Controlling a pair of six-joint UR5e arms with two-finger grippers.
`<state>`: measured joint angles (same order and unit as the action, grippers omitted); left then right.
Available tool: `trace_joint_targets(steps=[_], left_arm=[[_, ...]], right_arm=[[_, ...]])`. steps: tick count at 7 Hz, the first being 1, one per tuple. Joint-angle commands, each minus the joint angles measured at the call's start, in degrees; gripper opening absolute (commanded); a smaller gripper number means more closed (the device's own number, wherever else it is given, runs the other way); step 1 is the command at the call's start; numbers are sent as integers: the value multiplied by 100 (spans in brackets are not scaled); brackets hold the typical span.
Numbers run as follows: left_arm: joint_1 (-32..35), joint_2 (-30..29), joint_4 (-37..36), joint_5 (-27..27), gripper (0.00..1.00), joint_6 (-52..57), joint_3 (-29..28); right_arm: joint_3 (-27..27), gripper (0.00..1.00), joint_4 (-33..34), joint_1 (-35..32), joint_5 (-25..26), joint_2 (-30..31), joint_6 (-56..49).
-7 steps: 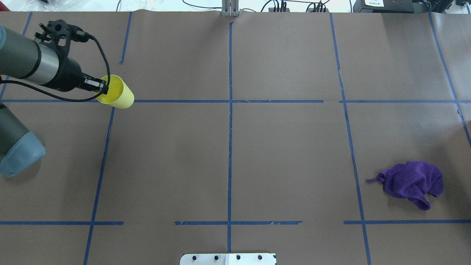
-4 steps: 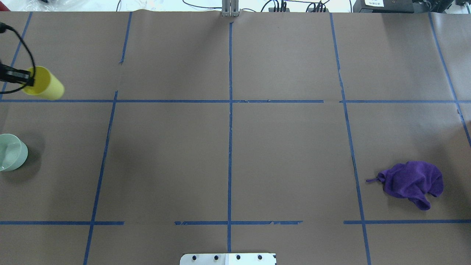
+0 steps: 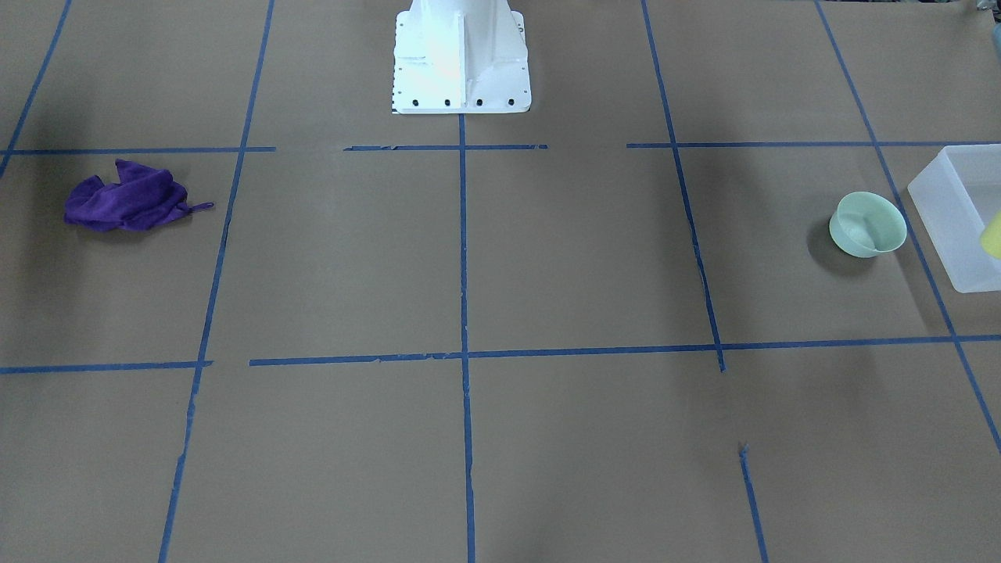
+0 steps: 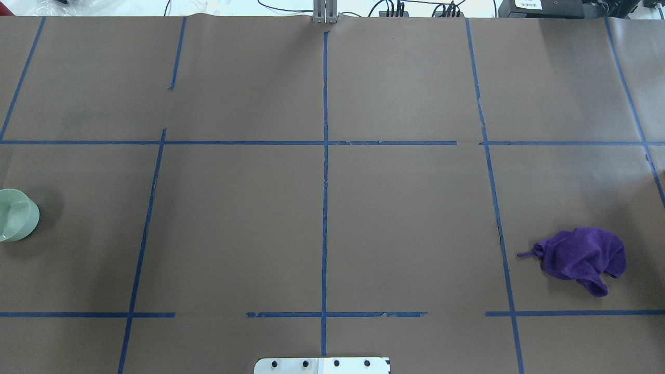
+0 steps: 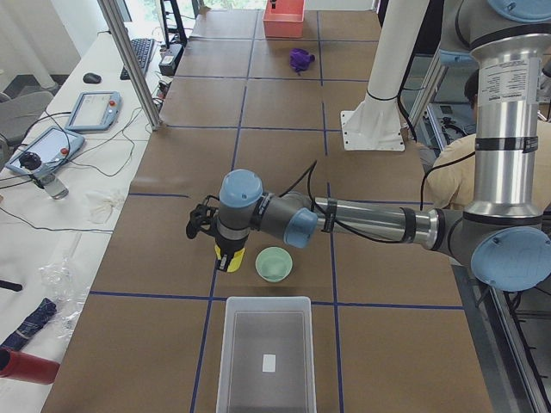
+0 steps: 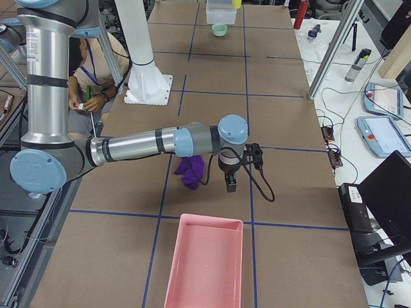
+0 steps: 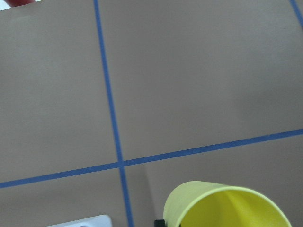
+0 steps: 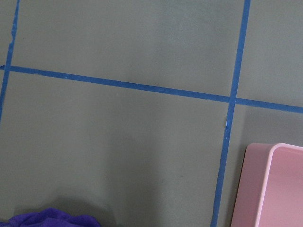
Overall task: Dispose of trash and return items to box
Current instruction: 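Lower the yellow cup into the clear plastic box and open the left gripper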
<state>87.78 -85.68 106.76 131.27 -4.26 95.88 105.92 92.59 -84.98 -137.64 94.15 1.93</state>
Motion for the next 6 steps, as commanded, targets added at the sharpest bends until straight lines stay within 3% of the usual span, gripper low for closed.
trace_joint_targets(steps=[1,4,6], left_arm=[[406,427,20,232,0,626,-499],[794,273,107,250,0,980,-1410],[732,87,160,767,0,962,-1833]], right_arm=[[8,100,-4,-1,0,-1,9],[-45,100,5,8,-8,-1,0],[-45,100,5,8,-17,7,0]])
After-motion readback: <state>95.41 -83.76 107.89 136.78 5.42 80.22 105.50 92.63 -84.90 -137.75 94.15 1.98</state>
